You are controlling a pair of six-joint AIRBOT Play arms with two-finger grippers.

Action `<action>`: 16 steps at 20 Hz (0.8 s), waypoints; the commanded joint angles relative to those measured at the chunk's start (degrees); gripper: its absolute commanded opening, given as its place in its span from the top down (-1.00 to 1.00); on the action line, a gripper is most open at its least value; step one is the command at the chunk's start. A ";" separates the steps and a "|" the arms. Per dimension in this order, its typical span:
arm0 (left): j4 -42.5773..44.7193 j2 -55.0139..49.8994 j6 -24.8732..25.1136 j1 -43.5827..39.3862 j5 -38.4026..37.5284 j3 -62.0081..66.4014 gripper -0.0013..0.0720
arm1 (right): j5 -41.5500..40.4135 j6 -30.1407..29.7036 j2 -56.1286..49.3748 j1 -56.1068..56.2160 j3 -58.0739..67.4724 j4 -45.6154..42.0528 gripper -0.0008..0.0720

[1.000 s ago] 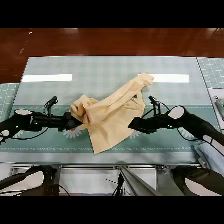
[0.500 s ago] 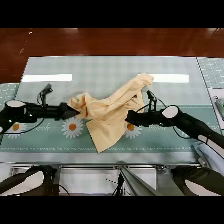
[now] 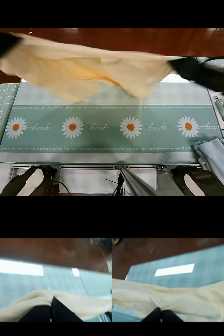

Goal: Fold the shirts.

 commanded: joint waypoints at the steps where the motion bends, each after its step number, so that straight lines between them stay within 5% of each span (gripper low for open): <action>1: 0.13 4.83 -5.97 4.96 0.37 13.55 0.91 | 3.43 1.11 7.65 -8.31 10.71 -3.78 0.93; 12: 0.22 21.09 -9.51 4.81 -1.20 25.38 0.91 | 10.80 5.20 9.20 -11.47 34.84 -3.30 0.93; 16: 0.39 22.53 -12.98 4.81 -6.71 25.40 0.91 | 16.48 6.82 9.18 -11.47 39.15 -10.03 0.93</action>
